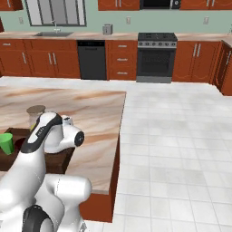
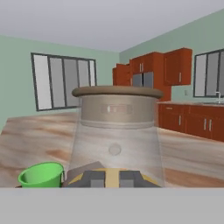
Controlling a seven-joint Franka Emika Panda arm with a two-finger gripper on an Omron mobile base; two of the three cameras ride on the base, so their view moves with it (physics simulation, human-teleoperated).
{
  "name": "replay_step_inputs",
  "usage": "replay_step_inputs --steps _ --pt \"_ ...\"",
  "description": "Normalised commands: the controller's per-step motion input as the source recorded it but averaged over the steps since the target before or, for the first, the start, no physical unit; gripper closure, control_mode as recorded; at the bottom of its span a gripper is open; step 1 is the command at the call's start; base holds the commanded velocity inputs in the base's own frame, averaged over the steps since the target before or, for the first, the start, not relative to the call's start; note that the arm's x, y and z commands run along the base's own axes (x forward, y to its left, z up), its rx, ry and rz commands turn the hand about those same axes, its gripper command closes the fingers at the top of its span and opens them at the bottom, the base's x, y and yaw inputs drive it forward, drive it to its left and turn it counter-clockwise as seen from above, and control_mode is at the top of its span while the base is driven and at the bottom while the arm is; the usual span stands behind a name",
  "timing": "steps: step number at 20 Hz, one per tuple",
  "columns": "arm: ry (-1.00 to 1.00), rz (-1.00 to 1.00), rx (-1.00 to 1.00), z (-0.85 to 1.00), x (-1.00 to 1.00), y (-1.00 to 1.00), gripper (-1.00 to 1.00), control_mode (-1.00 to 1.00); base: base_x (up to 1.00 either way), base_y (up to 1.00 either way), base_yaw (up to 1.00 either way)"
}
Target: There is a tray on the dining counter. Grab the cup, mug, and pitcher and place them on the tray. The pitcher may be placed next to the tray if it cannot fit the tray.
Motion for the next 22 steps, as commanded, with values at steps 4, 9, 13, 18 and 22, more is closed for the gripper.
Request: replay_step_inputs --steps 4,9,13,18,22 --pt "0.00 0.02 0.00 -0.20 0.00 -0.04 1.00 -1.00 0.00 0.00 0.00" --pt "0.00 0.05 0.00 -0.15 -0.04 -0.10 1.00 -1.00 0.00 0.00 0.00" --pt "0.00 0.01 0.00 -0.03 -0.02 -0.02 1.00 -1.00 0.00 0.00 0.00" --pt "0.00 0.00 0.00 0.00 0.00 0.00 1.00 -1.00 0.00 0.00 0.00" --pt "0.00 0.00 0.00 0.00 0.00 0.00 -1.00 -1.00 0.00 0.00 0.00"
